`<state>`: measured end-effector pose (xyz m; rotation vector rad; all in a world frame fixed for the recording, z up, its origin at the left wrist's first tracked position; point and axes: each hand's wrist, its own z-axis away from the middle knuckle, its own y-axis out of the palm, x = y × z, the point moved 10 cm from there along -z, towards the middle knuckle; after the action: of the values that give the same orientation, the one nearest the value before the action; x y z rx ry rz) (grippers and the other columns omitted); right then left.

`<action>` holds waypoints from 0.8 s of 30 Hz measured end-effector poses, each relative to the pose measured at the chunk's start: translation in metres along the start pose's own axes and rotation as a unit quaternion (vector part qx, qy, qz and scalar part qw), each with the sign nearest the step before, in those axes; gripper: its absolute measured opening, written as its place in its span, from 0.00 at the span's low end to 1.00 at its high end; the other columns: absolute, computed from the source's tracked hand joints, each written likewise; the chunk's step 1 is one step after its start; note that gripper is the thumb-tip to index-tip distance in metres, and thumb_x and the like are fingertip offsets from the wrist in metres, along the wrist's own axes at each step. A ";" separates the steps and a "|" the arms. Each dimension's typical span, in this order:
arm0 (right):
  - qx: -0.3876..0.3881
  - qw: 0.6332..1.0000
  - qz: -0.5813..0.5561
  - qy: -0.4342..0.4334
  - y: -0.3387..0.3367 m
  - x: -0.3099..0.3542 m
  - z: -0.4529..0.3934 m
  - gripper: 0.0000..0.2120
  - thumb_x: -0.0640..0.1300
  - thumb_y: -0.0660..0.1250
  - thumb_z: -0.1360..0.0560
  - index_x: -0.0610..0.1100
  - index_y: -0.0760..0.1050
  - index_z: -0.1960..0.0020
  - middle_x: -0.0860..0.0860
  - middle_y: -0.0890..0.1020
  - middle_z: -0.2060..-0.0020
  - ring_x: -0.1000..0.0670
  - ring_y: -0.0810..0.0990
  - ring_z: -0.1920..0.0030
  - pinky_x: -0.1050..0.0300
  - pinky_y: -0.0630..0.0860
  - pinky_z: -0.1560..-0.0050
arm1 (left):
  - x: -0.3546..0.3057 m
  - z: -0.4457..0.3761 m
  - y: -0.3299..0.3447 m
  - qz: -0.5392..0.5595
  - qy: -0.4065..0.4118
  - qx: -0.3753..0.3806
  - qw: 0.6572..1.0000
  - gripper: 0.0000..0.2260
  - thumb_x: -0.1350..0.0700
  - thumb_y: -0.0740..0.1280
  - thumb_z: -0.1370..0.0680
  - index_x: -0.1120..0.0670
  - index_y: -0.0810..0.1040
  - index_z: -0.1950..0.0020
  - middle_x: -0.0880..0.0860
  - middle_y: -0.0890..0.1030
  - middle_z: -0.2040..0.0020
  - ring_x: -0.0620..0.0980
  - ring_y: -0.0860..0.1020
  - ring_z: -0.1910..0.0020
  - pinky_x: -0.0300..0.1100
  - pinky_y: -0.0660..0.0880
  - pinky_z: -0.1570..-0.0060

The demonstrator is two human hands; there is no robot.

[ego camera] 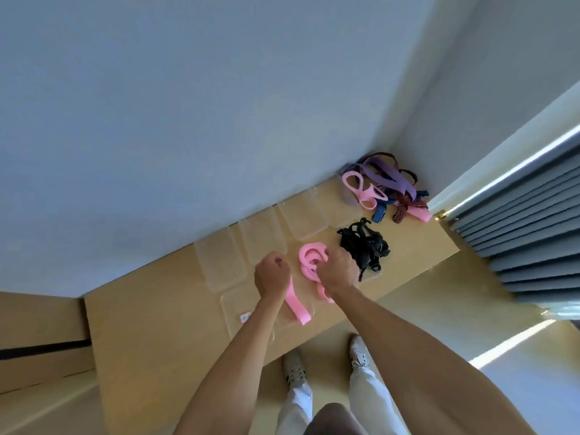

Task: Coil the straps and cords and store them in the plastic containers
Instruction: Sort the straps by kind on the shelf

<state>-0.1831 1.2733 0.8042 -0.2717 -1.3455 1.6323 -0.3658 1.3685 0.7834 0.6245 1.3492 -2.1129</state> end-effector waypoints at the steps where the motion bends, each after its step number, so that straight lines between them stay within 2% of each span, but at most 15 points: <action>1: -0.008 1.000 -0.006 0.016 -0.018 -0.005 -0.008 0.10 0.37 0.62 0.27 0.42 0.77 0.47 0.44 0.80 0.51 0.43 0.77 0.57 0.54 0.69 0.60 | -0.024 0.000 0.004 -0.004 0.028 0.011 1.000 0.09 0.64 0.61 0.23 0.59 0.82 0.53 0.57 0.84 0.54 0.57 0.80 0.55 0.48 0.75 0.56; 4: -0.018 0.999 -0.015 0.036 -0.064 -0.024 -0.035 0.09 0.39 0.62 0.27 0.41 0.76 0.47 0.44 0.79 0.50 0.40 0.79 0.52 0.53 0.71 0.60 | -0.096 -0.001 0.029 -0.021 0.107 0.050 0.993 0.11 0.64 0.61 0.22 0.60 0.83 0.48 0.57 0.84 0.50 0.55 0.79 0.52 0.43 0.72 0.54; 7: -0.025 0.997 -0.052 0.056 -0.094 -0.052 -0.067 0.10 0.37 0.63 0.28 0.38 0.76 0.48 0.41 0.78 0.51 0.38 0.79 0.51 0.49 0.77 0.55 | -0.159 -0.003 0.071 -0.049 0.167 0.094 0.980 0.10 0.63 0.61 0.21 0.59 0.82 0.46 0.56 0.84 0.49 0.57 0.80 0.48 0.42 0.72 0.53; 10: -0.012 0.993 -0.071 0.092 -0.106 -0.089 -0.104 0.12 0.36 0.64 0.28 0.39 0.76 0.45 0.41 0.78 0.48 0.38 0.79 0.48 0.51 0.75 0.52 | -0.201 -0.012 0.121 -0.092 0.189 0.125 0.970 0.13 0.62 0.62 0.21 0.57 0.81 0.39 0.55 0.83 0.42 0.56 0.79 0.41 0.45 0.74 0.43; 12: 0.008 0.990 -0.087 0.107 -0.106 -0.110 -0.131 0.13 0.36 0.65 0.29 0.39 0.76 0.45 0.42 0.78 0.50 0.39 0.79 0.49 0.53 0.73 0.56 | -0.218 -0.024 0.154 -0.116 0.180 0.136 0.967 0.14 0.62 0.63 0.22 0.58 0.80 0.37 0.56 0.82 0.41 0.57 0.78 0.40 0.46 0.74 0.41; 14: 0.025 0.987 -0.104 0.121 -0.105 -0.126 -0.159 0.15 0.36 0.65 0.29 0.39 0.74 0.42 0.45 0.77 0.53 0.39 0.79 0.49 0.54 0.72 0.57 | -0.233 -0.040 0.179 -0.120 0.161 0.129 0.971 0.10 0.63 0.64 0.23 0.62 0.81 0.44 0.58 0.82 0.49 0.59 0.79 0.45 0.44 0.73 0.51; 16: 0.054 0.983 -0.124 0.128 -0.098 -0.135 -0.186 0.15 0.38 0.66 0.28 0.39 0.74 0.41 0.43 0.79 0.51 0.39 0.80 0.48 0.54 0.71 0.58 | -0.245 -0.058 0.196 -0.101 0.129 0.101 0.981 0.04 0.64 0.65 0.24 0.62 0.78 0.53 0.58 0.78 0.57 0.61 0.79 0.50 0.38 0.63 0.62; 18: 0.088 0.975 -0.150 0.141 -0.091 -0.140 -0.213 0.14 0.40 0.65 0.26 0.38 0.75 0.41 0.40 0.81 0.48 0.39 0.79 0.49 0.54 0.72 0.57 | -0.251 -0.081 0.204 -0.062 0.057 0.056 0.995 0.05 0.64 0.64 0.24 0.62 0.78 0.50 0.58 0.78 0.51 0.59 0.78 0.48 0.36 0.64 0.59; 20: 0.126 0.967 -0.158 0.156 -0.084 -0.141 -0.236 0.16 0.40 0.66 0.26 0.37 0.74 0.39 0.39 0.80 0.44 0.39 0.79 0.47 0.54 0.71 0.56 | -0.254 -0.102 0.207 -0.041 -0.002 0.014 0.999 0.11 0.62 0.64 0.23 0.63 0.78 0.42 0.59 0.78 0.42 0.58 0.77 0.44 0.42 0.72 0.50; 22: 0.158 0.961 -0.153 0.170 -0.079 -0.139 -0.253 0.20 0.42 0.67 0.25 0.37 0.71 0.35 0.39 0.79 0.41 0.38 0.79 0.41 0.55 0.69 0.55 | -0.260 -0.120 0.210 -0.071 -0.019 -0.002 0.997 0.12 0.61 0.65 0.23 0.60 0.78 0.40 0.59 0.78 0.40 0.57 0.78 0.45 0.47 0.75 0.47; 24: 0.162 0.956 -0.158 0.188 -0.075 -0.137 -0.267 0.20 0.43 0.66 0.23 0.37 0.71 0.33 0.39 0.79 0.40 0.39 0.79 0.41 0.56 0.69 0.56 | -0.264 -0.134 0.214 -0.121 -0.017 0.001 0.993 0.13 0.59 0.65 0.23 0.57 0.79 0.40 0.57 0.77 0.39 0.57 0.79 0.46 0.47 0.77 0.47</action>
<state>0.1079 1.3301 0.7173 -0.1503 -0.7738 1.4134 -0.0160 1.4705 0.7594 0.4431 1.4662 -2.3037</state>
